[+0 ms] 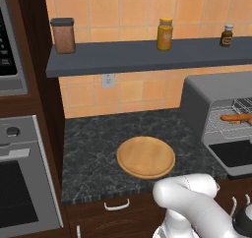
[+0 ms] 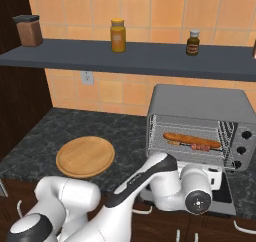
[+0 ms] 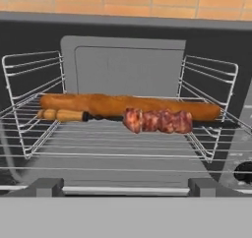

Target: Pick up the kebab skewer and baguette bread, and place them inside the toaster oven. Close the toaster oven door and start by setting the timer.

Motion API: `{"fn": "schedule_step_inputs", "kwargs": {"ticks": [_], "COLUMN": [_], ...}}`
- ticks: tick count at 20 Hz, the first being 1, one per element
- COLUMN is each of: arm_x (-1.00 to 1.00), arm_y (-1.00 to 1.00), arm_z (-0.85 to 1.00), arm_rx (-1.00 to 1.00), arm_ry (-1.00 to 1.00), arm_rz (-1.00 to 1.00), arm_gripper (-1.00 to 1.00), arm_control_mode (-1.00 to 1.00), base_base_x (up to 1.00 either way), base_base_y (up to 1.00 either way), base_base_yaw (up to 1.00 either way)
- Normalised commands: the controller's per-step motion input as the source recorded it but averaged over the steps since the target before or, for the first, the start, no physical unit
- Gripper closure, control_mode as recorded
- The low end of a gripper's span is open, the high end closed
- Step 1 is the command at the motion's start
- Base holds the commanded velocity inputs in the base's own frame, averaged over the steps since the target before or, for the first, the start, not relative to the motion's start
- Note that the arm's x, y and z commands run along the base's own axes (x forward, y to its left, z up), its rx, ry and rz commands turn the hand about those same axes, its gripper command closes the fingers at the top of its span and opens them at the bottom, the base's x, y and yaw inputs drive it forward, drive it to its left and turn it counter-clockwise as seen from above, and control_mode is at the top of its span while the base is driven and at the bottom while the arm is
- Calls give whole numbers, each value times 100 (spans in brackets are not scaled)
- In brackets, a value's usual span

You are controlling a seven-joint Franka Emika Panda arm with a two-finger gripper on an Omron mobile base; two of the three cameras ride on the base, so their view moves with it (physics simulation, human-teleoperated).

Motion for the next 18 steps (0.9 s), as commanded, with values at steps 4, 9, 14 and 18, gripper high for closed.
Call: {"fn": "schedule_step_inputs", "kwargs": {"ticks": [4, 9, 14, 18], "arm_x": [-47, -2, 0, 8], "arm_y": [0, 0, 0, 0], "arm_z": [-13, -2, 0, 0], "arm_rx": [0, 0, 0, 0], "arm_ry": [0, 0, 0, 0], "arm_rz": [1, 2, 1, 0], "arm_gripper": [-100, -100, -100, -100], "arm_control_mode": [-100, -100, -100, -100], "base_base_x": [0, 0, 0, 0], "base_base_y": [0, 0, 0, 0], "base_base_yaw": [0, 0, 0, 0]}}
